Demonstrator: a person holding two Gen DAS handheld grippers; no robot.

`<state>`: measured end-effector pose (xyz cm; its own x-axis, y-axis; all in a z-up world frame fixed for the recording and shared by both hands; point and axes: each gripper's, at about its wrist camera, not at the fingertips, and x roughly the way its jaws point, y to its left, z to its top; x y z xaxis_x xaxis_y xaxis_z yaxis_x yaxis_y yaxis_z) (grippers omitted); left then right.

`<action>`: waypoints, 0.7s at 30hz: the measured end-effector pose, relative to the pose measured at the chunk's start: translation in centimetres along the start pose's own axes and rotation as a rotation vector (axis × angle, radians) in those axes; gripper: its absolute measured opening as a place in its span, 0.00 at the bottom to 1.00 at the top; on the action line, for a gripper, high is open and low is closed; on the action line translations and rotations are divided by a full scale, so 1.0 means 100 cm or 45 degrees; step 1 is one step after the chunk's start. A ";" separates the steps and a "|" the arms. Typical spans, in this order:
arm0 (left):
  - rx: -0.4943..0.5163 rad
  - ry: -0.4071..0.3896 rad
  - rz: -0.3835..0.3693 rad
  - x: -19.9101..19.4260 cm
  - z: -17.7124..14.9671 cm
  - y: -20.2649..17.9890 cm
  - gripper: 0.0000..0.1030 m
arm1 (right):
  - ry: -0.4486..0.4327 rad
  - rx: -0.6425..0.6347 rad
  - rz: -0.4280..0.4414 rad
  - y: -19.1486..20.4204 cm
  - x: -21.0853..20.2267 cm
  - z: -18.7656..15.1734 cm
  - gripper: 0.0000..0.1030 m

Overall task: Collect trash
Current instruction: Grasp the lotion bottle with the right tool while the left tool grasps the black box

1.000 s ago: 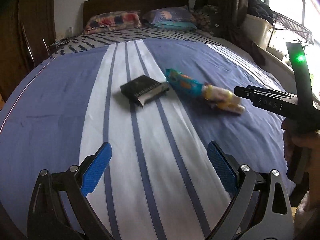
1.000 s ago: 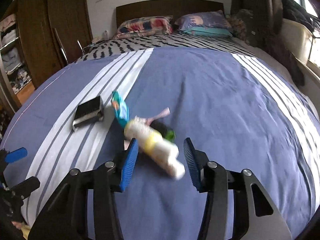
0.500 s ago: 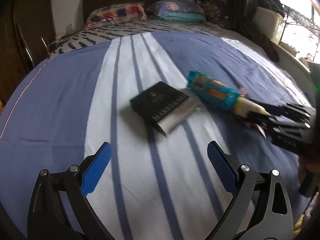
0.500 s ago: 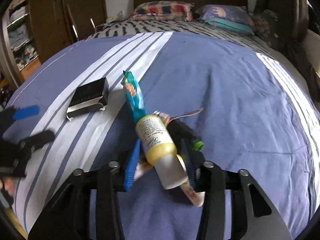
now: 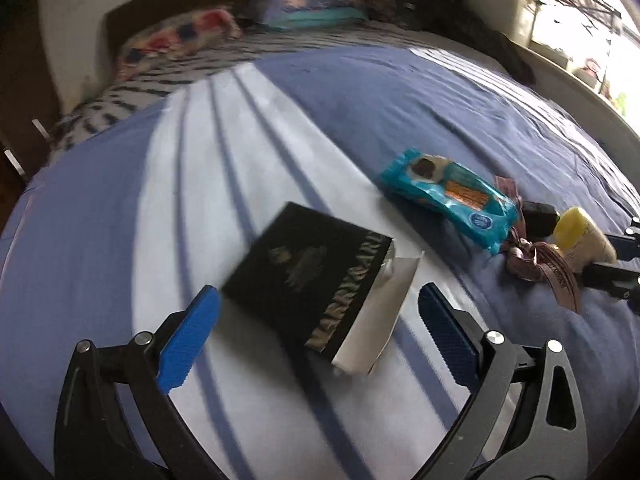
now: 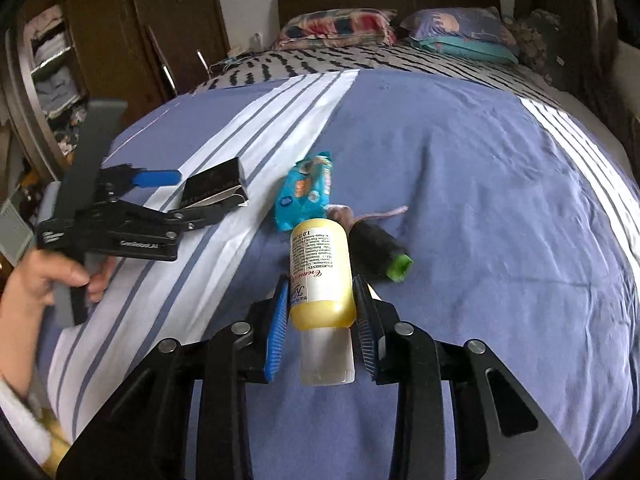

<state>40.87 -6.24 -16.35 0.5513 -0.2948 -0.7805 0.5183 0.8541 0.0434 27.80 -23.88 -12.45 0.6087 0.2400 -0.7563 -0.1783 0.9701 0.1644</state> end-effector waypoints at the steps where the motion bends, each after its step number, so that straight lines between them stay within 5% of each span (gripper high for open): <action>1: 0.026 0.003 0.012 0.004 0.001 -0.002 0.92 | 0.004 0.013 0.003 -0.003 -0.001 -0.001 0.32; 5: 0.035 0.018 -0.018 0.016 0.007 -0.002 0.89 | 0.003 0.021 -0.014 -0.008 -0.008 -0.010 0.32; 12: -0.028 0.018 -0.119 0.015 0.009 -0.005 0.30 | 0.002 0.046 -0.031 -0.012 -0.017 -0.024 0.32; 17: -0.007 0.023 -0.114 0.003 0.000 -0.017 0.00 | -0.005 0.061 -0.026 -0.011 -0.029 -0.035 0.32; 21: 0.020 0.010 -0.114 -0.009 -0.008 -0.026 0.00 | -0.008 0.064 -0.029 -0.010 -0.037 -0.040 0.32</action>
<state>38.53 -7.81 -16.29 0.4971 -0.3661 -0.7867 0.5756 0.8175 -0.0167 22.61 -25.90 -12.40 0.6172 0.2176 -0.7561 -0.1254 0.9759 0.1785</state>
